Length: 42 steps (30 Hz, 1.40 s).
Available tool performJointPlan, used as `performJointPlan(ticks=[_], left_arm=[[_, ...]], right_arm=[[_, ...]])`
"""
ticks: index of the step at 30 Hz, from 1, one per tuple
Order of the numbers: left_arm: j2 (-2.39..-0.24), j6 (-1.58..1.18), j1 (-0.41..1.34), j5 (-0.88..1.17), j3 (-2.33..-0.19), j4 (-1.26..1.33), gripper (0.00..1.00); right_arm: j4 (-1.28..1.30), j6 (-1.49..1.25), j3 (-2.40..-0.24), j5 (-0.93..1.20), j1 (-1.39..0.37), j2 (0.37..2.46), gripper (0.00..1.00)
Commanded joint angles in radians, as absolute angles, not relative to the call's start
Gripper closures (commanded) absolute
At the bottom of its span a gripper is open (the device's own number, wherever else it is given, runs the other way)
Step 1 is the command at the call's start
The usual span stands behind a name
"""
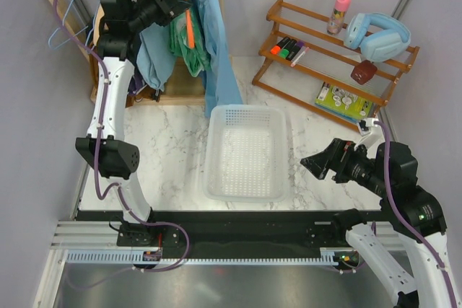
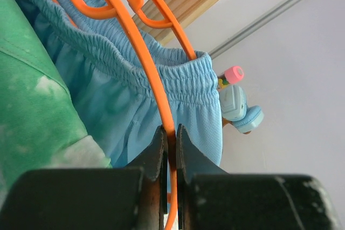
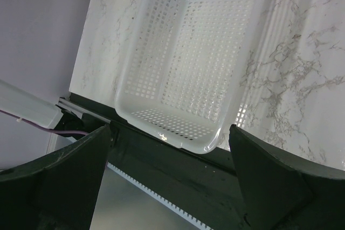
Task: Remove the trousers from the hanger
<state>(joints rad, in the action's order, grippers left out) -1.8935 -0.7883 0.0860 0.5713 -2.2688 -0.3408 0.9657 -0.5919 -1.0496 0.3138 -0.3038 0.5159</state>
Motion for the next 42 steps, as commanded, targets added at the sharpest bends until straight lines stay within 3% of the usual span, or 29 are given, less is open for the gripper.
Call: performJointPlan(ticks=[1,20,42], left_arm=[[-1.816,-0.816,0.078,0.701,-2.292,-0.169,0.98],[-1.721,-0.857,0.054,0.669,-2.336,-0.153,0.98],[-1.724,-1.098,0.021,0.65,-2.341,0.13,0.98]], right_arm=[[0.966,-0.604,-1.043,0.313,-0.304,0.518,0.02],[0.957,-0.611,-1.043,0.328,-0.305,0.534,0.02],[0.951,-0.606,-1.046,0.333,-0.304,0.552,0.02]])
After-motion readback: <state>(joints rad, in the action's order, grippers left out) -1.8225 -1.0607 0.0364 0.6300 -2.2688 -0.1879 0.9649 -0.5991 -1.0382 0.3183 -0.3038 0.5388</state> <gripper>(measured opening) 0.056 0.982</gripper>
